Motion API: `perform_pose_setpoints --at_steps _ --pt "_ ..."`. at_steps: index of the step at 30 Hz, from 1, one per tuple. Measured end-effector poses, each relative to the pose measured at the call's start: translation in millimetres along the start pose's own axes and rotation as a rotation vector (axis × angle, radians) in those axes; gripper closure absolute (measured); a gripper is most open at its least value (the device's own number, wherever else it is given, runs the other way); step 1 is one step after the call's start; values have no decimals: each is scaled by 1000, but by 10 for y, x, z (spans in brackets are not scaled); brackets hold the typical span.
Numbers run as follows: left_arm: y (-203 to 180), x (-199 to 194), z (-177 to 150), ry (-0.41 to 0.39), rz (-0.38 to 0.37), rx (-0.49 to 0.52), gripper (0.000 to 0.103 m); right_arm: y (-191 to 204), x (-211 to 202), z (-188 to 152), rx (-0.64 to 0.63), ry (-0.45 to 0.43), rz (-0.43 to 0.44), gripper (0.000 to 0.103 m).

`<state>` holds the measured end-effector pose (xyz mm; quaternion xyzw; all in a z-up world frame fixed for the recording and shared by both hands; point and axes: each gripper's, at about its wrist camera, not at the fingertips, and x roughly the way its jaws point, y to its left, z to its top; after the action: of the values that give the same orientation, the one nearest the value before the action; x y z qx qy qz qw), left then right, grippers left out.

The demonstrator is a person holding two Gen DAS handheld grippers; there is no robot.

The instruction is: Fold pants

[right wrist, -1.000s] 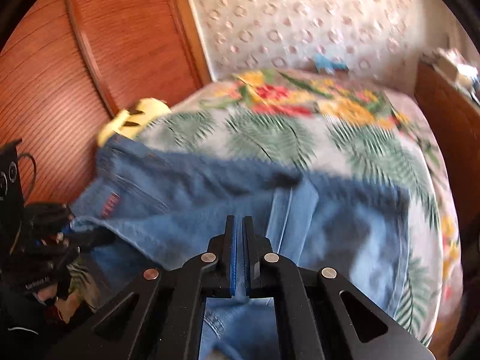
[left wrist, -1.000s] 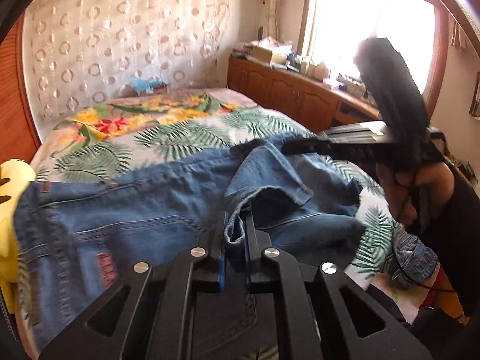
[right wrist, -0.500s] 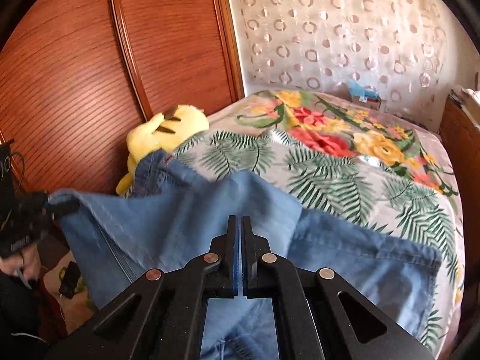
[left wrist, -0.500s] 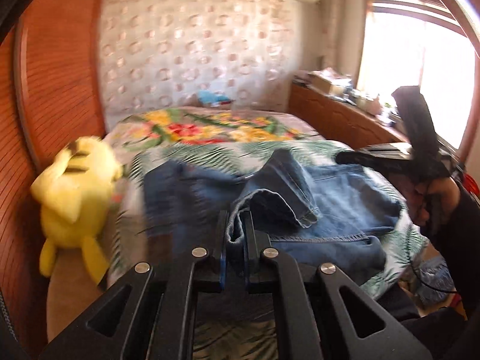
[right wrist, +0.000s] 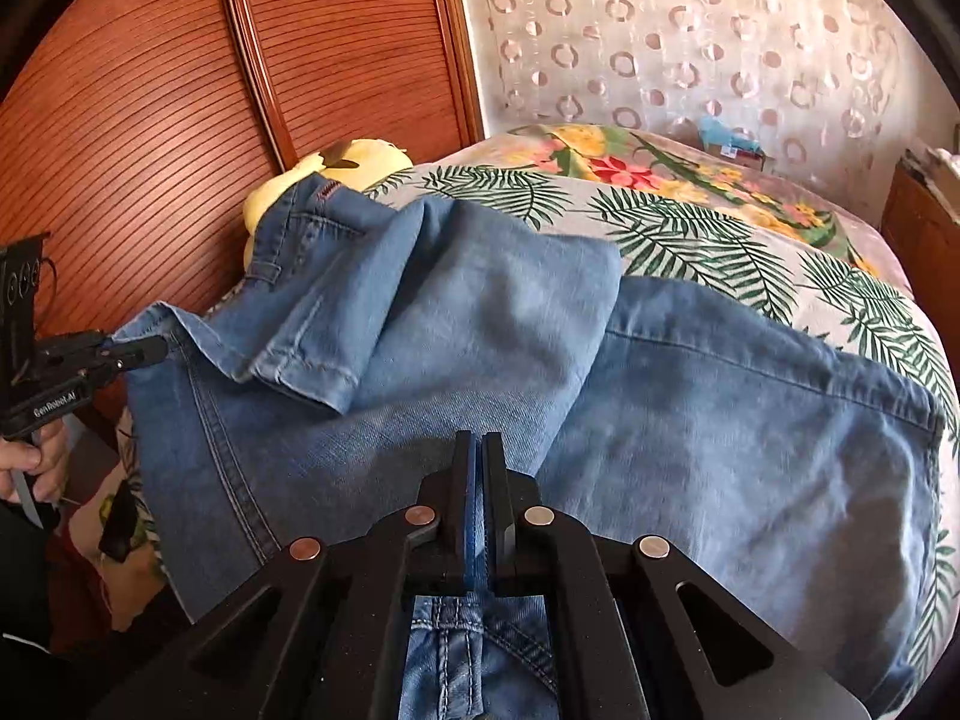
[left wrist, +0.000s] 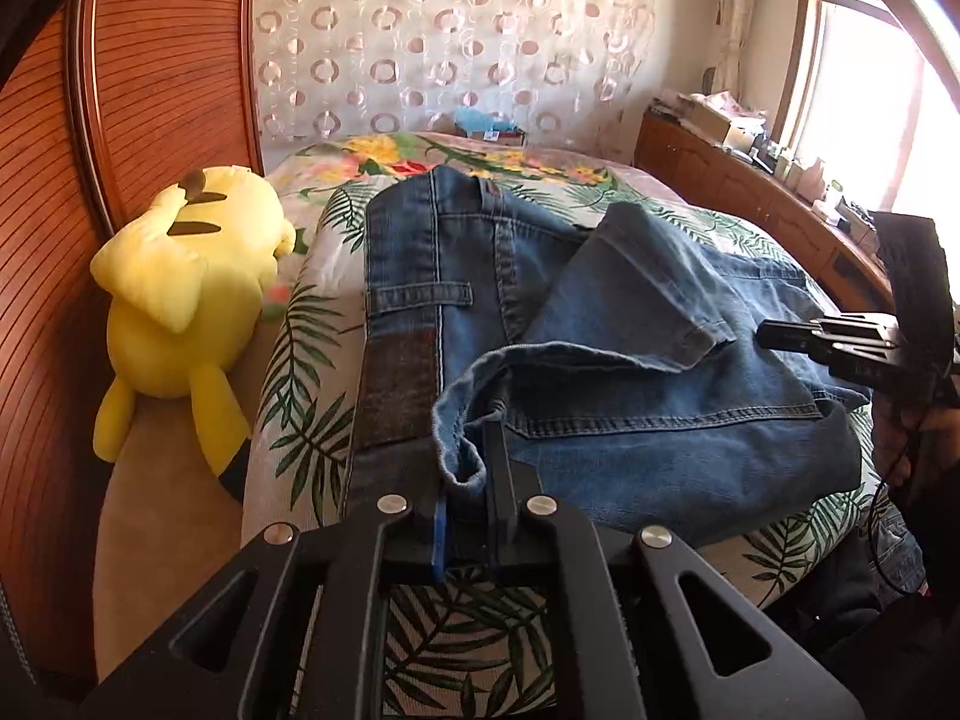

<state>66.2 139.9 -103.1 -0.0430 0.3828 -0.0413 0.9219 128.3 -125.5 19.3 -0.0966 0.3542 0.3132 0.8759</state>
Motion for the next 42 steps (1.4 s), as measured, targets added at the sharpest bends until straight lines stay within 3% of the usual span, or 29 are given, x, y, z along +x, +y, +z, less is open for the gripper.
perform_pose_setpoints --at_steps 1,3,5,13,16,19,20,24,26,33,39,42 --pt "22 2 -11 2 -2 -5 94 18 17 -33 -5 0 -13 94" --pt "57 13 -34 7 -6 -23 93 49 91 -92 -32 5 -46 78" --pt "68 6 -55 15 -1 -20 91 56 189 -169 -43 21 -82 73" --pt "95 -182 -26 5 33 -15 84 -4 143 -259 15 -6 -54 71" --pt "47 -280 10 -30 136 11 81 1 139 -288 20 -13 -58 71" --pt "23 -326 66 -46 135 13 66 -17 126 -308 28 -17 -52 71" --pt "9 -329 80 -50 133 18 59 -23 127 -309 28 -17 -52 71" --pt "-122 -287 158 -51 105 42 56 -23 112 -324 26 -20 -55 71" --pt "-214 -245 184 -51 78 52 48 -22 110 -331 25 -22 -57 71" --pt "-623 174 285 4 -51 100 48 -28 103 -337 24 -23 -57 71" --pt "-907 425 278 62 -80 173 48 -33 105 -343 24 -23 -56 71" --pt "-959 499 274 79 -58 205 48 -32 105 -343 24 -23 -56 71"
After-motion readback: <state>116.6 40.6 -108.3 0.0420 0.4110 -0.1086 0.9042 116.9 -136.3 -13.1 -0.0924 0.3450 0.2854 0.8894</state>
